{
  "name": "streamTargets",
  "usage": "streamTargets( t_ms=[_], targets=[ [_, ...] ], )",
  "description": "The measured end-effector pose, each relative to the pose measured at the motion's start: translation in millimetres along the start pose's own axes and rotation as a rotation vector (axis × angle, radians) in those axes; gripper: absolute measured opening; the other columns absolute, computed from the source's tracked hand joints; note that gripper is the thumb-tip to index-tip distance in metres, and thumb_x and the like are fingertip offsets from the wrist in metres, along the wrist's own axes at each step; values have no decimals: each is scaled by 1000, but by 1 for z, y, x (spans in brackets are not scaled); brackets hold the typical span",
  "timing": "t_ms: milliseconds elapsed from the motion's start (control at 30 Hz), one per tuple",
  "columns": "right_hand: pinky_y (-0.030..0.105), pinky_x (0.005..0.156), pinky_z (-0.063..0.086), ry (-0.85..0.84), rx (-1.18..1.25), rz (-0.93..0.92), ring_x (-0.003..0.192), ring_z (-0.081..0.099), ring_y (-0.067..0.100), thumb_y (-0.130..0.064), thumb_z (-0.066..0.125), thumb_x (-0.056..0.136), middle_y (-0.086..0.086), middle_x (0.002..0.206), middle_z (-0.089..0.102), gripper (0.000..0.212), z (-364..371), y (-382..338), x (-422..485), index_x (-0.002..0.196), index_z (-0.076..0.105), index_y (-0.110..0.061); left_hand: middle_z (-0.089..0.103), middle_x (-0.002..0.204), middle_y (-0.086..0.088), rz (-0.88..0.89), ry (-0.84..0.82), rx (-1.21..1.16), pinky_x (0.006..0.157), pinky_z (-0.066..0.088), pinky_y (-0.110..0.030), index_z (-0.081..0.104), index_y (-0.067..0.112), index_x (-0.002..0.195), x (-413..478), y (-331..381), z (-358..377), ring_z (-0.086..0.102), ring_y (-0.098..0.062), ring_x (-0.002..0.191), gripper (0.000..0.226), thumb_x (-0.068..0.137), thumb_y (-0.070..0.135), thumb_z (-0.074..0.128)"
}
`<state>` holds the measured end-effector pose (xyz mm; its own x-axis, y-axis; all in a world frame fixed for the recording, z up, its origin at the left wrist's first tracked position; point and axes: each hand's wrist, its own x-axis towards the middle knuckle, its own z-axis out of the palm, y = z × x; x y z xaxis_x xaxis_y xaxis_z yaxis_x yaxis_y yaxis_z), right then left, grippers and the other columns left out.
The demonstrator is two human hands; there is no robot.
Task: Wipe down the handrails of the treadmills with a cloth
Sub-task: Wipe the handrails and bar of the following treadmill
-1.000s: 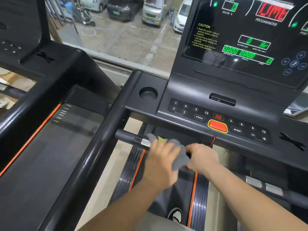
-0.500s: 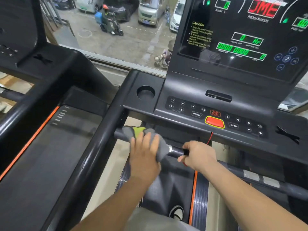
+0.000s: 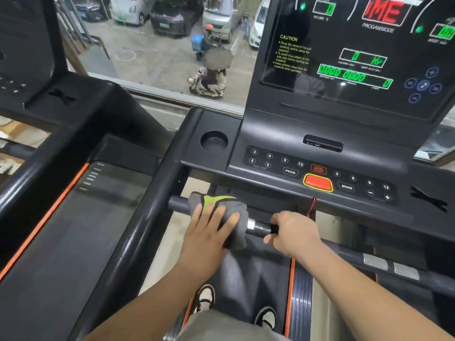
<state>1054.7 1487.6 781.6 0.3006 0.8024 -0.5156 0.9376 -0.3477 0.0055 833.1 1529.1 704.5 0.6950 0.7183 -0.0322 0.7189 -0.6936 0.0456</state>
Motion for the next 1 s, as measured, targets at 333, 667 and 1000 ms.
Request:
streamTargets(
  t_ms=[333, 667, 1000],
  targets=[
    [33, 89, 55, -53, -15, 8, 113, 65, 22, -59, 70, 85, -7, 118, 68, 44, -7, 0, 8, 121, 65, -34, 65, 84, 8, 140, -492, -35, 60, 46, -29, 58, 31, 91, 99, -6, -50, 68, -24, 83, 35, 61, 45, 70],
    [30, 74, 45, -10, -31, -3, 108, 65, 23, -56, 68, 86, -6, 107, 67, 33, -2, 2, 8, 106, 65, -30, 62, 102, 2, 193, -134, 90, 74, 44, -37, 56, 32, 117, 73, 10, -23, 63, -28, 92, 44, 76, 25, 72],
    [32, 86, 55, -26, -64, -4, 110, 66, 22, -58, 69, 85, -7, 115, 69, 41, -6, -1, 6, 118, 66, -33, 47, 141, -14, 262, 173, 103, 113, 37, -59, 29, 22, 156, 25, 6, 21, 50, -43, 127, 103, 65, 8, 76]
  ],
)
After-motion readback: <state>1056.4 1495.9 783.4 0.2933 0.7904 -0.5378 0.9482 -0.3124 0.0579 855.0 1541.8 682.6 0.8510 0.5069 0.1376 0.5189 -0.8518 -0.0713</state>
